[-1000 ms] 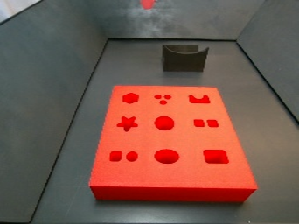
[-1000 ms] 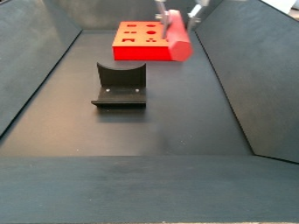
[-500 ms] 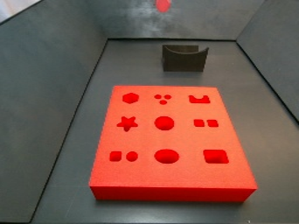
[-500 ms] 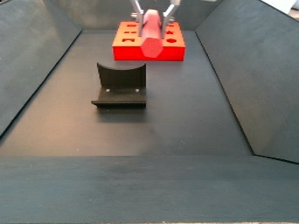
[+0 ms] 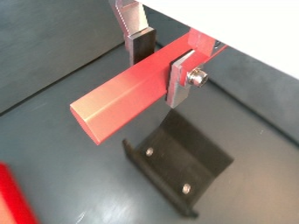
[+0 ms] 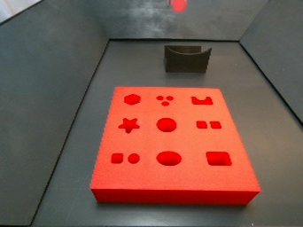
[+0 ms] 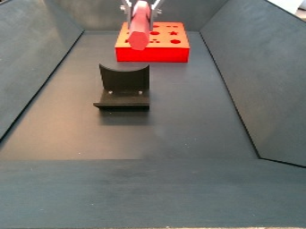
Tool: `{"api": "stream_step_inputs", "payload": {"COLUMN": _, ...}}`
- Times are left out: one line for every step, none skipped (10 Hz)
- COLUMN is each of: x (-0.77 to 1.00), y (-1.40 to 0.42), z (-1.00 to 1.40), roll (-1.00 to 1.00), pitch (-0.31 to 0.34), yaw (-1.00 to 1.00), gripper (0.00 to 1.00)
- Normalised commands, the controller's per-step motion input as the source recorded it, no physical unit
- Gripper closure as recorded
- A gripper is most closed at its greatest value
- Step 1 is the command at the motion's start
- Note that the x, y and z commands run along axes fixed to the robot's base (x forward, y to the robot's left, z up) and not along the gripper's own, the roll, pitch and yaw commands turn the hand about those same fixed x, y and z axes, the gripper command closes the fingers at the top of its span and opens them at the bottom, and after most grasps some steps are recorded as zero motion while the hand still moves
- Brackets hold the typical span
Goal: Pick up the hexagon object. Move up. Place the hexagon object on the fixture. Regrasp the hexagon object. Move to above the board. Insert the hexagon object.
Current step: Place the hexagon object on the fixture.
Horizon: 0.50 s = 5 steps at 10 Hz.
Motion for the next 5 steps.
{"api": "stream_step_inputs", "payload": {"x": 0.68, "y": -0.14, "z": 0.01, "roll": -1.00, "pitch": 0.092, "yaw": -0.05, "gripper": 1.00}}
{"api": "stream_step_inputs", "payload": {"x": 0.59, "y": -0.06, "z": 0.00, "roll": -1.00, "pitch": 0.101, "yaw": -0.06, "gripper": 1.00}}
{"api": "stream_step_inputs", "payload": {"x": 0.51, "y": -0.01, "z": -0.01, "roll": -1.00, "pitch": 0.114, "yaw": -0.07, "gripper": 1.00}}
{"api": "stream_step_inputs", "payload": {"x": 0.44, "y": 0.02, "z": -0.01, "roll": -1.00, "pitch": 0.119, "yaw": -0.08, "gripper": 1.00}}
{"api": "stream_step_inputs", "payload": {"x": 0.40, "y": 0.02, "z": -0.02, "roll": -1.00, "pitch": 0.122, "yaw": -0.09, "gripper": 1.00}}
